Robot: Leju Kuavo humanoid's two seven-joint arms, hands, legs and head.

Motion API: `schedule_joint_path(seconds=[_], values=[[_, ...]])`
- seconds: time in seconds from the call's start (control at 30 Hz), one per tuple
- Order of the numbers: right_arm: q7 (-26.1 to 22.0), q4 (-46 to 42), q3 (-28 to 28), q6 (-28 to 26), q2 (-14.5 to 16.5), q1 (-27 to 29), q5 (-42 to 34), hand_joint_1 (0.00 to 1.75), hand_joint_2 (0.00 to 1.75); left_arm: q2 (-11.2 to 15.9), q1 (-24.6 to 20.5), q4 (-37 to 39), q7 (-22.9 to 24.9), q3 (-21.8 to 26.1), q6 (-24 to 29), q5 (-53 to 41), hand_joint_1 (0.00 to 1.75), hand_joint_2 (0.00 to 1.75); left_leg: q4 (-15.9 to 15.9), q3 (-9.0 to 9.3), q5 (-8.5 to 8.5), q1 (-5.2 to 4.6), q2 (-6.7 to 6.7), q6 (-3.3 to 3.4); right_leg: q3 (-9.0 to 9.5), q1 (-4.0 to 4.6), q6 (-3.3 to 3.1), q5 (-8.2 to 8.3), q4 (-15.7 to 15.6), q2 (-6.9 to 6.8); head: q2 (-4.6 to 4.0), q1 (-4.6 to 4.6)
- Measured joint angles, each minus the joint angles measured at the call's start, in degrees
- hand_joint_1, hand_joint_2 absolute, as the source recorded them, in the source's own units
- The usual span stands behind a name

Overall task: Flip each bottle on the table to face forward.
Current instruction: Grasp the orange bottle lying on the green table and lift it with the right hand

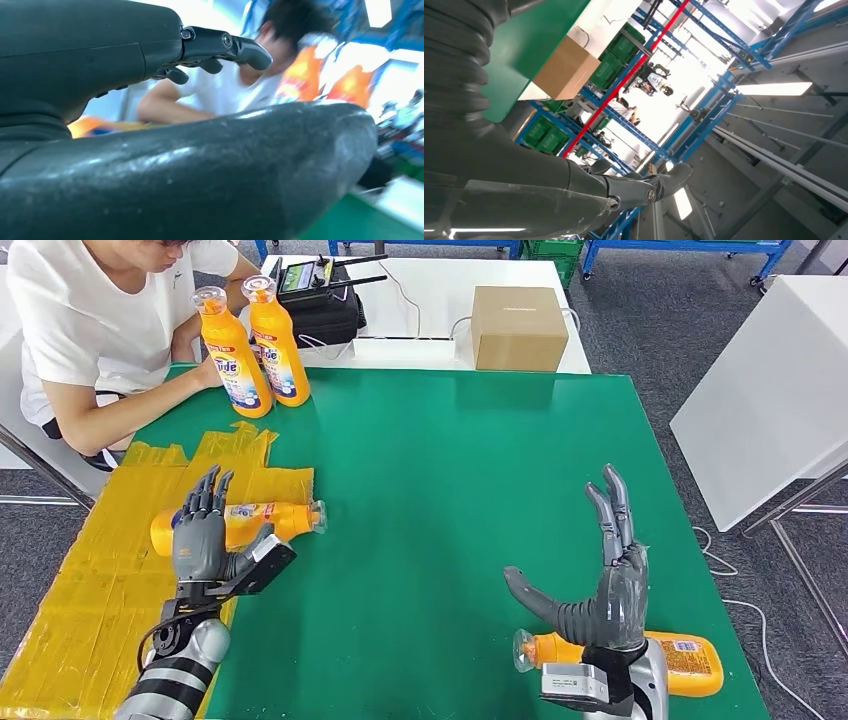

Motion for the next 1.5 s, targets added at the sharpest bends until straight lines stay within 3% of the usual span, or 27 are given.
schedule_joint_path(seconds=[0.07, 0.2, 0.33, 0.5, 0.67, 0.77, 1.17, 1.37, 1.5], values=[[0.17, 0.0, 0.02, 0.0, -0.1, 0.09, 0.66, 0.0, 1.75, -0.75, 1.13, -2.77, -4.86, 0.11, 0.13, 4.08, 0.0, 0.0, 0.0, 0.0, 0.0, 0.0, -0.02, 0.0, 0.0, 0.0, 0.0, 0.0, 0.0, -0.01, 0.0, 0.0], [1.02, -0.03, 0.19, 0.36, -1.11, 1.47, 4.55, 0.0, 1.75, -2.67, 5.21, -13.84, -14.57, -0.97, -2.61, 23.59, 0.0, 0.0, 0.01, -0.02, -0.03, -0.02, -0.03, 0.01, -0.03, -0.01, 0.0, -0.01, -0.02, -0.01, 0.0, 0.0], [2.64, -0.46, 0.33, 2.91, -4.17, 4.22, 9.43, 0.0, 1.75, -3.01, 9.28, -26.91, -17.99, -2.92, -10.39, 41.71, 0.0, 1.75, 0.01, -0.05, -0.1, -0.01, -0.03, -0.02, -0.05, -0.01, 0.01, -0.03, -0.05, -0.02, 0.0, -0.02], [5.18, -1.74, 0.32, 5.46, -11.67, 9.09, 14.38, 0.0, 1.75, -3.01, 13.01, -35.51, -20.09, -3.33, -18.43, 52.08, 0.0, 1.75, 0.01, -0.04, -0.12, -0.02, -0.08, -0.03, -0.06, -0.01, 0.01, -0.04, -0.07, -0.05, 0.0, -0.02], [6.4, -4.4, -0.53, 6.81, -20.07, 14.79, 13.67, 0.0, 1.75, -3.01, 14.69, -37.17, -20.33, -3.32, -21.26, 55.36, 0.0, 1.75, 0.01, -0.04, -0.16, -0.05, -0.11, 0.02, -0.03, -0.02, 0.01, -0.03, -0.07, -0.09, 0.0, -0.01], [6.43, -5.55, -1.22, 7.03, -23.14, 16.61, 13.23, 0.0, 1.75, -3.05, 14.99, -37.25, -20.46, -3.31, -21.42, 55.51, 0.0, 1.75, 0.01, 0.0, -0.16, -0.06, -0.1, 0.02, -0.03, -0.02, 0.01, -0.03, -0.07, -0.06, 0.0, -0.03], [6.88, -6.73, -1.36, 7.66, -26.43, 17.68, 13.06, 0.0, 1.75, -3.27, 15.06, -37.4, -20.38, -3.31, -21.82, 55.53, 0.0, 1.75, 0.01, 0.05, -0.15, -0.04, -0.1, 0.02, 0.0, -0.01, 0.01, -0.03, -0.07, -0.06, 0.0, -0.03], [10.87, -8.04, -5.3, 8.69, -29.25, 22.3, 8.15, 0.0, 1.75, -3.23, 15.58, -37.38, -18.96, -3.63, -24.51, 55.26, 0.0, 1.75, 0.01, 0.02, -0.18, -0.09, -0.16, 0.04, -0.01, -0.06, 0.03, -0.04, -0.08, -0.15, 0.0, -0.02], [17.38, -8.29, -11.59, 12.7, -28.3, 25.05, 6.88, 0.0, 1.75, -3.22, 17.59, -37.38, -17.6, -4.16, -25.17, 53.26, 0.0, 1.75, 0.01, 0.04, -0.21, -0.1, -0.13, 0.08, -0.03, -0.07, 0.04, -0.05, -0.09, -0.1, 0.0, -0.03]])
